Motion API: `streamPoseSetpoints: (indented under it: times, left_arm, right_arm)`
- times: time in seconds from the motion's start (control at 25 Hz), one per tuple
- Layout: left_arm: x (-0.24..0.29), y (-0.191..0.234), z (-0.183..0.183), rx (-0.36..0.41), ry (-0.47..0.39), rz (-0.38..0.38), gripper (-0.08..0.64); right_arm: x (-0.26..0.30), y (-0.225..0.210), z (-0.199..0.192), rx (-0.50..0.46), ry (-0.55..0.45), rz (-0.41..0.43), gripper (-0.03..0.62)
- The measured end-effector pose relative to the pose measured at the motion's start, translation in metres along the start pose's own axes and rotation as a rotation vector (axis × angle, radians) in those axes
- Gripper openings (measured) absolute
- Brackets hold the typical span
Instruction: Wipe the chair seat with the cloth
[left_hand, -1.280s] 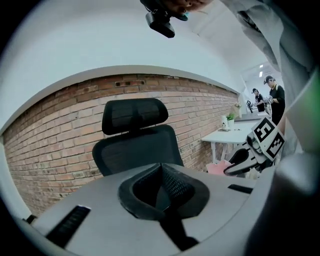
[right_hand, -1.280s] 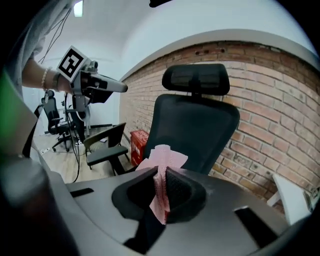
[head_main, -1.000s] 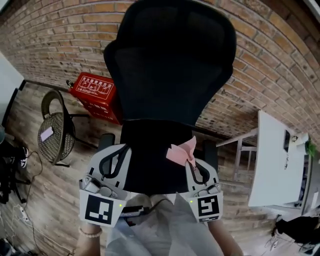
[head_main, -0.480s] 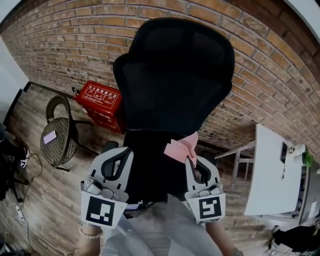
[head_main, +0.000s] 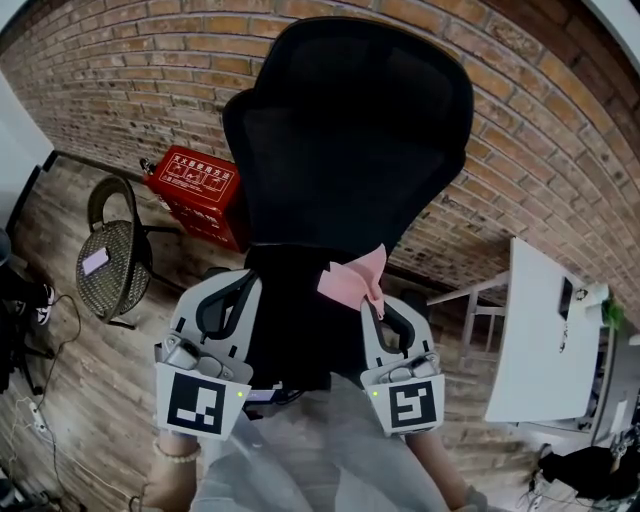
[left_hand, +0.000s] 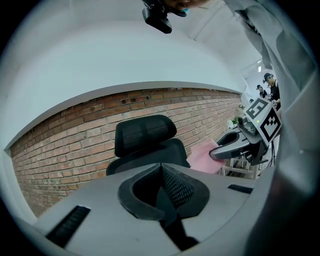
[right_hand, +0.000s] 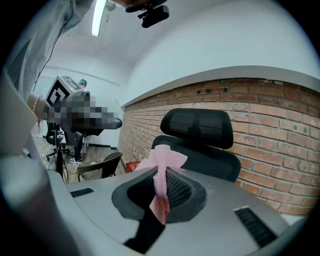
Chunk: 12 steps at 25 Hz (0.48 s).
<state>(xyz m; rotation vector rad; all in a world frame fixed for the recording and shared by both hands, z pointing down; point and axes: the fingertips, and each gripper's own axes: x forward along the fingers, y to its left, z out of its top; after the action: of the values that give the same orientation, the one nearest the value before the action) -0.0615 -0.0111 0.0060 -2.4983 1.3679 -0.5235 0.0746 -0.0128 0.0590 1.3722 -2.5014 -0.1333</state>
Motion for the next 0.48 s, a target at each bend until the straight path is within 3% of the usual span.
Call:
streamPoseSetpoints:
  times: [0.48]
  left_arm:
    - [0.0004,-0.0040,-0.0044,-0.004,0.002,-0.017,0.018]
  right_arm:
    - [0.0007,0.0021,-0.0095,0.020,0.027,-0.001,0.055]
